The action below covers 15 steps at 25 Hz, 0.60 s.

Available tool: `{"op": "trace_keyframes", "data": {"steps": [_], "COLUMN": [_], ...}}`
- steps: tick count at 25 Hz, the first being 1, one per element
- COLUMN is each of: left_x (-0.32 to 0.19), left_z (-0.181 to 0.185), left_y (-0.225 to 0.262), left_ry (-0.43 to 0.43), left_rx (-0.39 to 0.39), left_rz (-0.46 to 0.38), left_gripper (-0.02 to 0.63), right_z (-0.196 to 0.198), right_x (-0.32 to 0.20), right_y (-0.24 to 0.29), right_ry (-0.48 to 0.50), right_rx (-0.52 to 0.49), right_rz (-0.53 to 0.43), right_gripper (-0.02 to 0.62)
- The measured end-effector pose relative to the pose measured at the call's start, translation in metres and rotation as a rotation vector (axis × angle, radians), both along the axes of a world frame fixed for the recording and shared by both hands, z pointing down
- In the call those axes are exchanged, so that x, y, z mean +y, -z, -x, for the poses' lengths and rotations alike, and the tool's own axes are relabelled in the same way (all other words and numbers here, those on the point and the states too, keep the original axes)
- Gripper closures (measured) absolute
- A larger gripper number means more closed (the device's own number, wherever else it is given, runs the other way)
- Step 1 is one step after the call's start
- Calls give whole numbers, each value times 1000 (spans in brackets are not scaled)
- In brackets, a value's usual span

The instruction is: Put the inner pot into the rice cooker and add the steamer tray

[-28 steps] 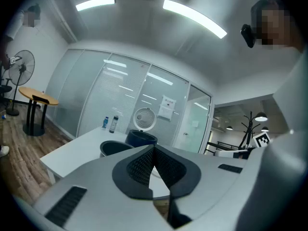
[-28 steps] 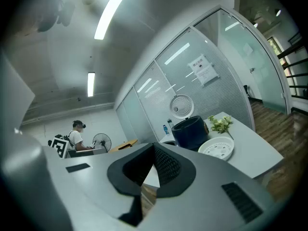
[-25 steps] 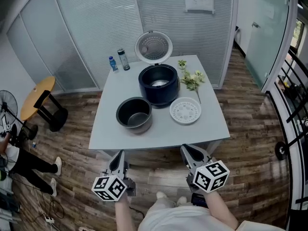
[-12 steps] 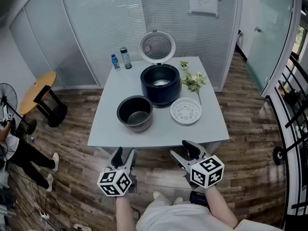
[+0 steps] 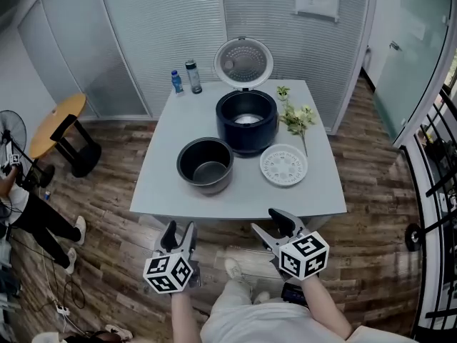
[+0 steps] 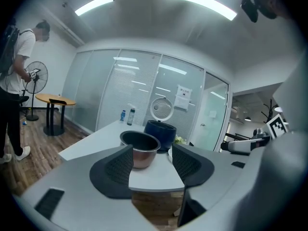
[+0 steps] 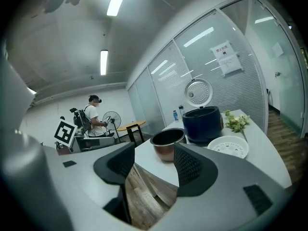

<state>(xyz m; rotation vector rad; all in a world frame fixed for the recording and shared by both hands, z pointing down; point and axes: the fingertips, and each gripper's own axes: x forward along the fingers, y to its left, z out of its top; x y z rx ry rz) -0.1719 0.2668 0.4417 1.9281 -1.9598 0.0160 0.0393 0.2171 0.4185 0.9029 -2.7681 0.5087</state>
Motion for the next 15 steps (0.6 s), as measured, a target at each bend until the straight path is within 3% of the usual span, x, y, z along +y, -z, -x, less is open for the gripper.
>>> {"op": "trace_keyframes", "data": {"steps": [15], "left_x": [-136], "left_z": [96], "left_y": [-43], "left_ry": [-10], "left_rx": [61], "left_rz": [83], "left_gripper": [359], "right_z": [95], "right_x": [-143], "right_y": [-55], "right_ry": [-20], "right_rx": [71], "right_rz": [140], "right_gripper": [332]}}
